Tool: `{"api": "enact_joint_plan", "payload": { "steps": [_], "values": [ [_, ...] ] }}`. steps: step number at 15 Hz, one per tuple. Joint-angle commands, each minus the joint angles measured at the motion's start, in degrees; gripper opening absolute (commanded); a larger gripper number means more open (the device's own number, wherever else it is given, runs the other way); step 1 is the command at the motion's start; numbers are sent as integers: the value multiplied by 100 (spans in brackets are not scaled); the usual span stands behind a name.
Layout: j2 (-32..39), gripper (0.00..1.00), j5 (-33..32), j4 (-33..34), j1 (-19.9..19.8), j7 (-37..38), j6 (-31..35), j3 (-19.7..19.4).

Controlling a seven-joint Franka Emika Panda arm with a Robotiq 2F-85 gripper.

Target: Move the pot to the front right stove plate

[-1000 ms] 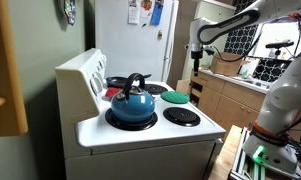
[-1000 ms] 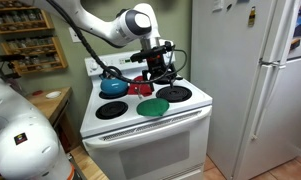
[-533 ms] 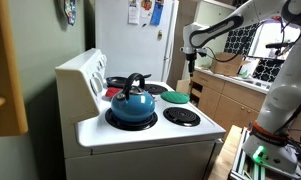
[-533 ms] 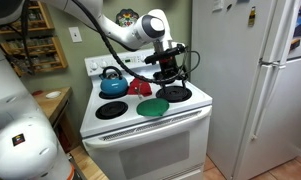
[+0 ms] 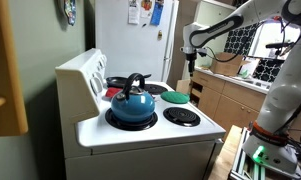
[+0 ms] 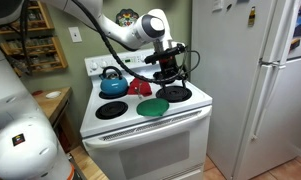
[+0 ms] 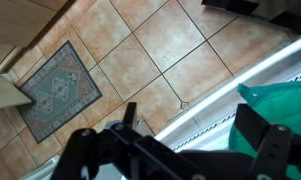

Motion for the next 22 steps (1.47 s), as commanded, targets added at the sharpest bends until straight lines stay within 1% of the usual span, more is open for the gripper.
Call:
{"api": "enact_joint_plan", "payload": {
  "steps": [1,7,10,13,16,17,18,19,22],
  "values": [
    [1,100,4,11,-2,-3,-15,5],
    [1,100,4,11,-2,-1,-15,5],
    [340,100,240,30,179,-380,599,130],
    [859,100,410,186,364,-897,1324,333],
    [1509,100,563,603,402,-1642,1937,484],
    [1730,100,680,839,384,-1912,2049,537],
    [1914,100,659,1017,359,-2107,2153,579],
    [1484,100,520,568,400,-1615,2029,554],
    [1880,100,553,975,385,-1905,2090,578]
  ]
}}
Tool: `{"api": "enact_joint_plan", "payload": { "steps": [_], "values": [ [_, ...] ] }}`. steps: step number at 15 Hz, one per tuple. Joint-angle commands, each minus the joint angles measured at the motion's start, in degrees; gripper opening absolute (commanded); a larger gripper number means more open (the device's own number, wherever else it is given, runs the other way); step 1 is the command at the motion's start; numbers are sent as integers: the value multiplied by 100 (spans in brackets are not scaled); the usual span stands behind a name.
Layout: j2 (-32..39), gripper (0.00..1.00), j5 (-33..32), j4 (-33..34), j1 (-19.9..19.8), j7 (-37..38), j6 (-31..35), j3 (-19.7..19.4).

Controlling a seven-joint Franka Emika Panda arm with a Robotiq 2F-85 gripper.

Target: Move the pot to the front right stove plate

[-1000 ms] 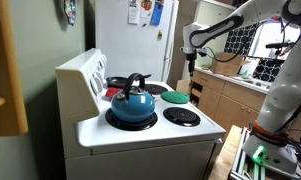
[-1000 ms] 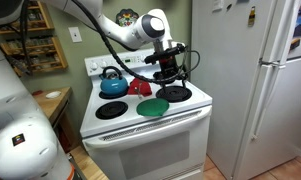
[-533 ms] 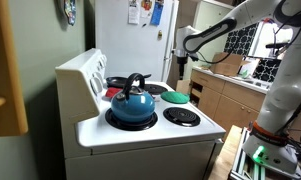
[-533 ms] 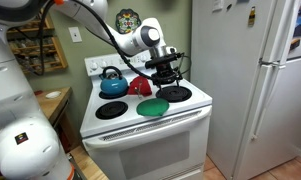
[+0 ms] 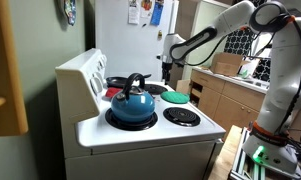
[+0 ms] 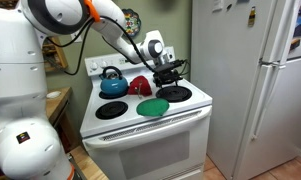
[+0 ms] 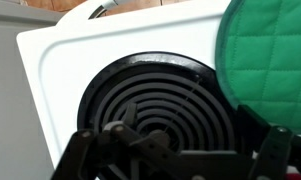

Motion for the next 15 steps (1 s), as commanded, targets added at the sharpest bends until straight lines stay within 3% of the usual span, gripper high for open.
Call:
{"api": "enact_joint_plan", "payload": {
  "steps": [1,3,6,9,11,15],
  "values": [
    [34,100,-7,54,-37,-23,-15,40],
    [40,100,-7,78,-37,-35,-16,40],
    [223,100,98,193,-102,-251,894,99],
    [499,100,627,345,-222,-649,1564,275],
    [763,100,1195,580,-372,-1110,1719,489],
    [1102,100,1675,1060,-573,-1797,1603,745]
  ]
}}
